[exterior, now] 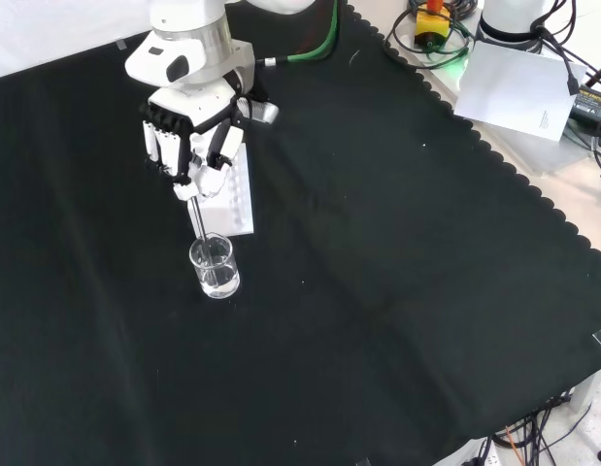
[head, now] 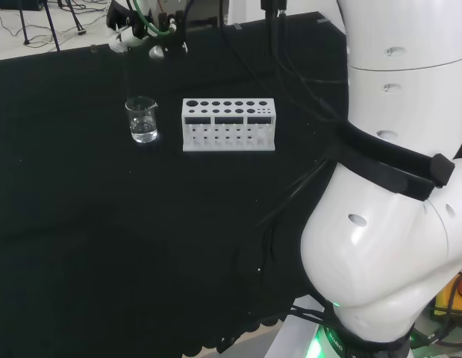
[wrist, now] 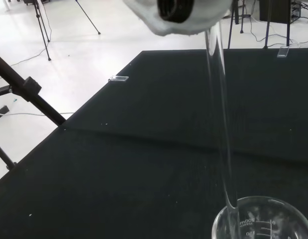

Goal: Stir in the beaker to the left of the white test tube rack with the glass rod.

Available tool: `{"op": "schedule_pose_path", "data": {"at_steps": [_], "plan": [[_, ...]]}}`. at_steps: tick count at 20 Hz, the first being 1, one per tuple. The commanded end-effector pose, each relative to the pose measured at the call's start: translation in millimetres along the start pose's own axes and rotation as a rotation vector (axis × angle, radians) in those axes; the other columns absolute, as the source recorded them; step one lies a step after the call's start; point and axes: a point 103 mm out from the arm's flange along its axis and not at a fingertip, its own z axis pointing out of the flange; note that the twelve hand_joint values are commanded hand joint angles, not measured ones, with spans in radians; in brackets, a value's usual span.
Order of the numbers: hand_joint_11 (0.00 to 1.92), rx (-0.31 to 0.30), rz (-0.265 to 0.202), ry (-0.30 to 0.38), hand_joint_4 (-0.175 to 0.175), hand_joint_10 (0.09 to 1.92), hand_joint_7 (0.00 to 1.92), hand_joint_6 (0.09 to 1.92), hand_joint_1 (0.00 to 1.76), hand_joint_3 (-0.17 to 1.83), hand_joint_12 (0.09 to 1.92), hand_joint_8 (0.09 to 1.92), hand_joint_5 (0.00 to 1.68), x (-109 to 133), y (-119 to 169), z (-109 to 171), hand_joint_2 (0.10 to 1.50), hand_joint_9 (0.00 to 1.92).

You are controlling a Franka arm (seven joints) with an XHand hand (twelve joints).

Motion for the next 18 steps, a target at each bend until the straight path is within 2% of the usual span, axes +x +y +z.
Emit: {"op": "schedule_pose_path", "data": {"at_steps": [1,4,8,15,18], "plan": [[1.33,-0.001,0.025,-0.004,-0.175,0.71,1.2,0.48,1.3,0.0,0.64,0.94,1.11,-19,-7,-4,1.04,1.65],[1.33,-0.007,0.05,-0.014,-0.175,0.71,1.2,0.48,1.3,0.0,0.64,0.94,1.11,-32,-19,-13,1.04,1.65],[1.33,-0.002,0.051,-0.031,-0.175,0.71,1.2,0.48,1.3,0.0,0.64,0.94,1.11,-28,-33,-16,1.04,1.65],[1.33,0.006,0.009,-0.002,-0.175,0.72,1.2,0.48,1.3,0.0,0.64,0.94,1.12,1,-36,-7,1.04,1.65],[1.33,0.021,-0.019,-0.003,-0.175,0.72,1.2,0.48,1.3,0.0,0.64,0.94,1.12,19,-26,3,1.04,1.65]]}}
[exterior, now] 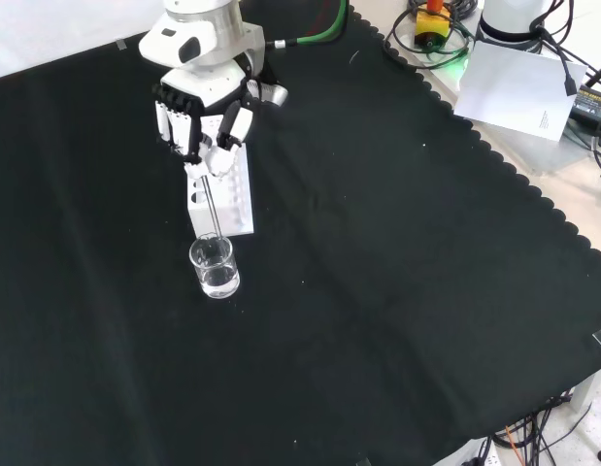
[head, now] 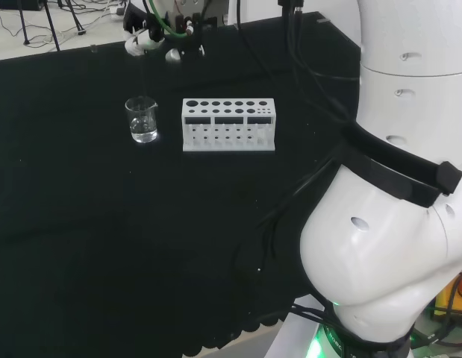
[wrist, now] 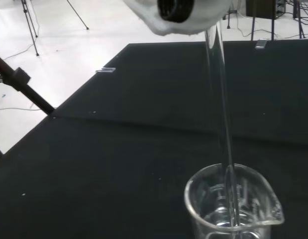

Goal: Stir in the beaker to the left of the white test tube rack with the glass rod.

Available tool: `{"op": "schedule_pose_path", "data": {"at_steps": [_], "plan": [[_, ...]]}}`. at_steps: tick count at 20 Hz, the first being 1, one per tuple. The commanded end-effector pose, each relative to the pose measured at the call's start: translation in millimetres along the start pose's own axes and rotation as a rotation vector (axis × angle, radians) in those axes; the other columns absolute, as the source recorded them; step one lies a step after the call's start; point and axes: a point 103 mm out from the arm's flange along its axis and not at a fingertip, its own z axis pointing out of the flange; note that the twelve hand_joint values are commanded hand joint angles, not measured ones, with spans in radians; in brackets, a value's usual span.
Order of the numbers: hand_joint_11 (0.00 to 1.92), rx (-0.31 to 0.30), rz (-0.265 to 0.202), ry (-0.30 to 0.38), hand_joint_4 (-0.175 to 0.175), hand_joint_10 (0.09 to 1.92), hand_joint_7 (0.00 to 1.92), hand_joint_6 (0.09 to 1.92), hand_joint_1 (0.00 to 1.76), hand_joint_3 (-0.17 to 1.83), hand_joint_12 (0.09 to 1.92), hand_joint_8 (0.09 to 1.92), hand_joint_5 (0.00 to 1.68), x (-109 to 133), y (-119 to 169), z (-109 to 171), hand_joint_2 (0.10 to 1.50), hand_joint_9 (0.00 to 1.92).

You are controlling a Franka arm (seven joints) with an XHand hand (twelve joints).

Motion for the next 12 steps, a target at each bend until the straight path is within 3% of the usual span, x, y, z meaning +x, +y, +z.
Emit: {"op": "schedule_pose_path", "data": {"at_steps": [1,6,12], "plan": [[1.33,0.012,-0.05,0.015,-0.175,0.72,1.2,0.48,1.3,0.0,0.64,0.94,1.12,31,14,11,1.04,1.65],[1.33,0.016,-0.055,0.014,-0.175,0.72,1.2,0.48,1.3,0.0,0.64,0.94,1.12,23,33,14,1.04,1.65],[1.33,-0.004,-0.008,0.009,-0.175,0.72,1.2,0.48,1.3,0.0,0.64,0.94,1.12,-14,30,1,1.04,1.65]]}}
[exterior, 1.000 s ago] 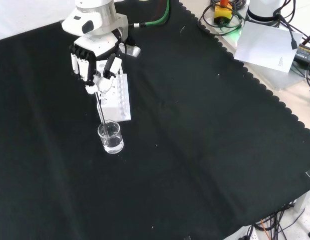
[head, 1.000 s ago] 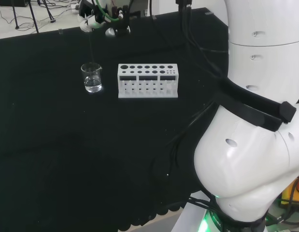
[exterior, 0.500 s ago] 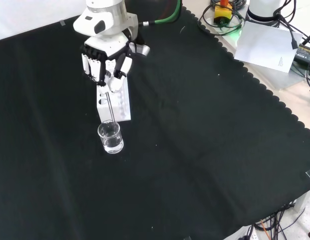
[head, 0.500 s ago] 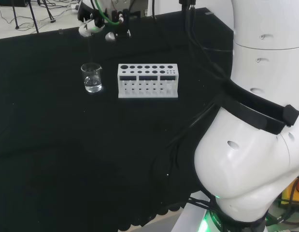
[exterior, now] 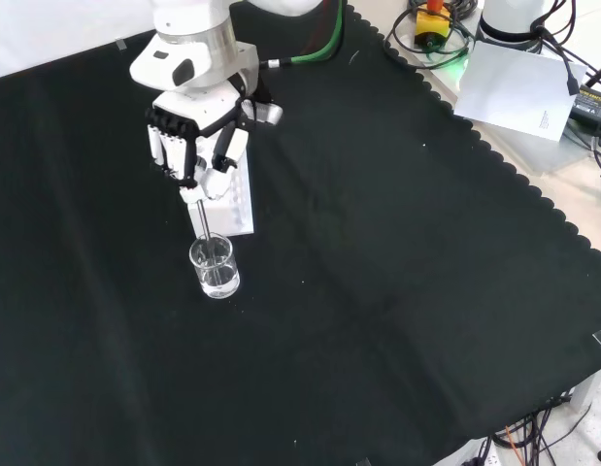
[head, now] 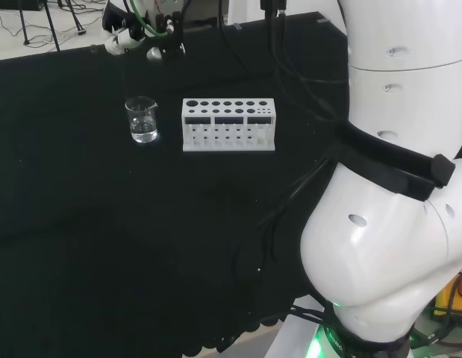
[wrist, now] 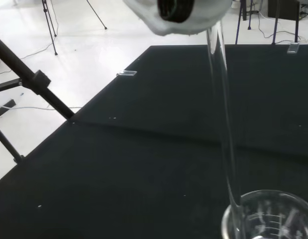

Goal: Stir in the beaker to the left of the white test tube rack with the glass rod.

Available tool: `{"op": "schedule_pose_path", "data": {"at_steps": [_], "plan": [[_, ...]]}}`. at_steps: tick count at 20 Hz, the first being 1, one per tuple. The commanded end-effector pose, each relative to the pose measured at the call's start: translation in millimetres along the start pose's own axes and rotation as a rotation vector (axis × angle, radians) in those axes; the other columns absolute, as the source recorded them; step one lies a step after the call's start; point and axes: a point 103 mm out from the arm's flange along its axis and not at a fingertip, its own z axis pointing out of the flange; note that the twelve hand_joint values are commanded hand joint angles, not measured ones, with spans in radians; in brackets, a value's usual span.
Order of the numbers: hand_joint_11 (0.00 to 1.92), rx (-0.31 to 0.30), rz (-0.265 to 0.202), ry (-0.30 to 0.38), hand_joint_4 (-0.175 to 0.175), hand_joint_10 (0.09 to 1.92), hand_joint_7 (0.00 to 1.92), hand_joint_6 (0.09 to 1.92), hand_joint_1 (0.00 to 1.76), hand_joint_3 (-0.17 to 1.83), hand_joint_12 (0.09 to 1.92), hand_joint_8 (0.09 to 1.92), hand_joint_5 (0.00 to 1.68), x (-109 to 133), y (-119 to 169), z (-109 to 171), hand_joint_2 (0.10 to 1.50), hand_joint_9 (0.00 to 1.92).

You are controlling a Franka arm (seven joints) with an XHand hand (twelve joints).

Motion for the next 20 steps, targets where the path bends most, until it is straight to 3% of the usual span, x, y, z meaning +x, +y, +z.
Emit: {"op": "schedule_pose_path", "data": {"at_steps": [1,8,15,20], "plan": [[1.33,-0.011,0.043,-0.004,-0.175,0.72,1.2,0.48,1.3,0.0,0.64,0.94,1.12,-35,-7,-11,1.04,1.65],[1.33,-0.018,0.071,0.006,-0.175,0.72,1.2,0.47,1.3,0.0,0.64,0.93,1.12,-51,-31,-20,1.04,1.65],[1.33,-0.002,0.014,0.028,-0.175,0.72,1.2,0.47,1.3,0.0,0.64,0.93,1.12,-10,-33,-14,1.04,1.65],[1.33,0.0,-0.01,0.019,-0.175,0.72,1.2,0.47,1.3,0.0,0.64,0.93,1.12,7,-14,-10,1.04,1.65]]}}
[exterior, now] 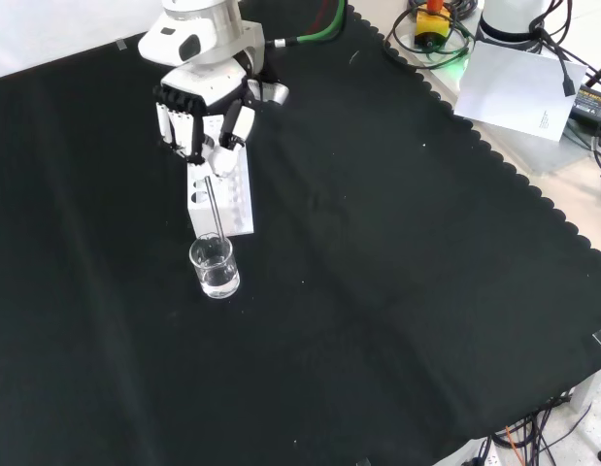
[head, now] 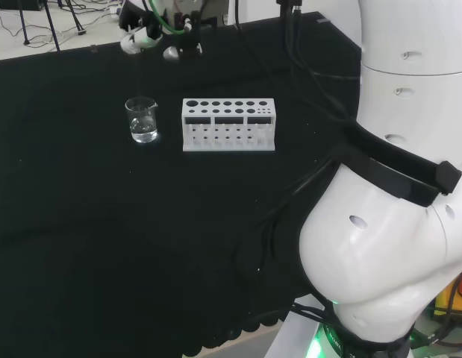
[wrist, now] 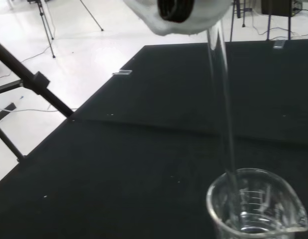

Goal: Stir in the beaker to the left of the white test tube rack with the glass rod.

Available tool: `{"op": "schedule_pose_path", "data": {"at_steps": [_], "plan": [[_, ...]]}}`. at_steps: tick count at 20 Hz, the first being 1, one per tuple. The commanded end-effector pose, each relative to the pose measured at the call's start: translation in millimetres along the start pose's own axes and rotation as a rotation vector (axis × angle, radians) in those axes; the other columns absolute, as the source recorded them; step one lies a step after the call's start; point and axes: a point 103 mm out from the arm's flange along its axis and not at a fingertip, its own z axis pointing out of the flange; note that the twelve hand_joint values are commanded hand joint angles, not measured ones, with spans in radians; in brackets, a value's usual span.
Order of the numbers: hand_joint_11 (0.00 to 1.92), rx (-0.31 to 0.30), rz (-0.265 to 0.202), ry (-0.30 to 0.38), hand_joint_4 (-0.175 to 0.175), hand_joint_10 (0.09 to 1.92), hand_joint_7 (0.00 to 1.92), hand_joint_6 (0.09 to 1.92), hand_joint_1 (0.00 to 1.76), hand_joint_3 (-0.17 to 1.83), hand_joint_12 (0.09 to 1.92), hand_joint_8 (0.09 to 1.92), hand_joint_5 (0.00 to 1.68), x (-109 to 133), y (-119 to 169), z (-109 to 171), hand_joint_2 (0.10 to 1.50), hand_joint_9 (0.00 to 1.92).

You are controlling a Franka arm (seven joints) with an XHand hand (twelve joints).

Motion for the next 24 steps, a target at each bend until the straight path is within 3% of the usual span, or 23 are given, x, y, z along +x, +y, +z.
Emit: {"op": "schedule_pose_path", "data": {"at_steps": [1,8,14,24], "plan": [[1.33,0.0,-0.026,-0.004,-0.175,0.72,1.2,0.47,1.3,0.0,0.64,0.93,1.12,15,18,3,1.04,1.65],[1.33,0.002,-0.018,-0.017,-0.175,0.72,1.2,0.47,1.3,0.0,0.64,0.93,1.12,-4,36,5,1.04,1.65],[1.33,-0.009,0.026,-0.031,-0.175,0.72,1.2,0.47,1.3,0.0,0.64,0.93,1.12,-31,21,-6,1.04,1.65],[1.33,-0.006,-0.003,-0.057,-0.175,0.72,1.2,0.47,1.3,0.0,0.64,0.93,1.12,-18,0,-12,1.04,1.65]]}}
